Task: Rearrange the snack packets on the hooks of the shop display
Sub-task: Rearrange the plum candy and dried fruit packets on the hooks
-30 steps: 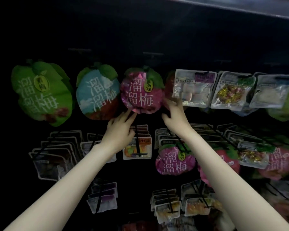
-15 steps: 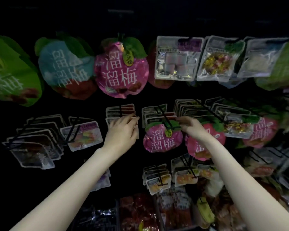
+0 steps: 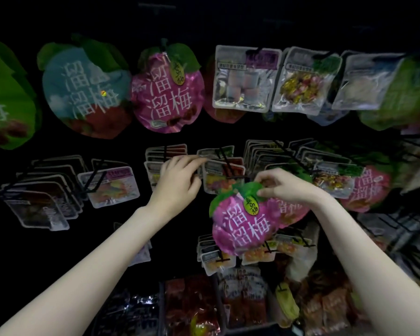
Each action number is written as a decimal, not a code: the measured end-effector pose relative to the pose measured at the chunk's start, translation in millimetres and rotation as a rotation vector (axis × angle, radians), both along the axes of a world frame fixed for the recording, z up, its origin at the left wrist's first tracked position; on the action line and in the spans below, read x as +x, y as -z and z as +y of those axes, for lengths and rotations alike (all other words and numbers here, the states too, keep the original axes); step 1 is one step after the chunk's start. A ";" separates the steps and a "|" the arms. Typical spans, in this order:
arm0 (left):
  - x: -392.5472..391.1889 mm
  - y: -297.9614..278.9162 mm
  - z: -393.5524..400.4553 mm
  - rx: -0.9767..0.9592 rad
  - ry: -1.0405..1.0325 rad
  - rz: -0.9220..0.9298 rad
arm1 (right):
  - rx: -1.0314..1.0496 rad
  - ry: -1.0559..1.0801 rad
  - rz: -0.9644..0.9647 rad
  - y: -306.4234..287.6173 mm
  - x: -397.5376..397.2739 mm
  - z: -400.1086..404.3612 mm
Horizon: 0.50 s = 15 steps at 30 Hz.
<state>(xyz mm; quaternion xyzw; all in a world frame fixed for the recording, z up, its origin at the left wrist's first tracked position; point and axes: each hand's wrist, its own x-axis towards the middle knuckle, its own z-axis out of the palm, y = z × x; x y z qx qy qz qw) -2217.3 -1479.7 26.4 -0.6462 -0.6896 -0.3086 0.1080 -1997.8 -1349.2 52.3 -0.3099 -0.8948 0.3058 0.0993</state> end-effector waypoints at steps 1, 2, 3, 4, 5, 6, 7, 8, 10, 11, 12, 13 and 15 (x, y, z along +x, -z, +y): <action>7.4 -4.2 2.6 0.031 0.027 -0.103 | 0.087 -0.030 -0.016 -10.1 2.2 -2.5; 13.8 -9.9 4.6 0.066 0.059 -0.220 | 0.165 -0.053 0.008 -21.7 3.0 -5.1; 19.3 -16.7 6.1 0.094 0.092 -0.335 | 0.232 -0.060 0.065 -33.7 2.7 -7.7; 23.1 -24.6 7.1 0.113 0.122 -0.444 | 0.302 -0.049 0.139 -45.1 2.2 -9.3; 26.3 -34.1 7.0 0.130 0.155 -0.544 | 0.391 -0.034 0.221 -57.6 0.3 -11.8; 27.7 -44.1 6.6 0.152 0.182 -0.622 | 0.482 -0.021 0.303 -69.0 -3.2 -13.7; 27.9 -54.5 5.2 0.187 0.197 -0.654 | 0.548 -0.025 0.382 -79.8 -8.3 -16.9; 26.4 -63.7 3.1 0.225 0.201 -0.647 | 0.592 -0.037 0.460 -88.8 -15.1 -21.0; 23.1 -80.2 -3.5 0.315 0.182 -0.603 | 0.692 -0.072 0.606 -102.5 -31.9 -29.3; 20.4 -87.8 -7.1 0.381 0.151 -0.570 | 0.757 -0.092 0.662 -107.4 -41.6 -32.4; 17.0 -95.0 -11.1 0.462 0.099 -0.517 | 0.820 -0.115 0.700 -111.3 -52.2 -35.0; 14.4 -102.0 -15.6 0.540 0.030 -0.442 | 0.876 -0.135 0.720 -114.9 -63.6 -37.5; 6.3 -113.1 -20.8 0.633 -0.092 -0.274 | 0.931 -0.138 0.746 -121.0 -86.6 -40.4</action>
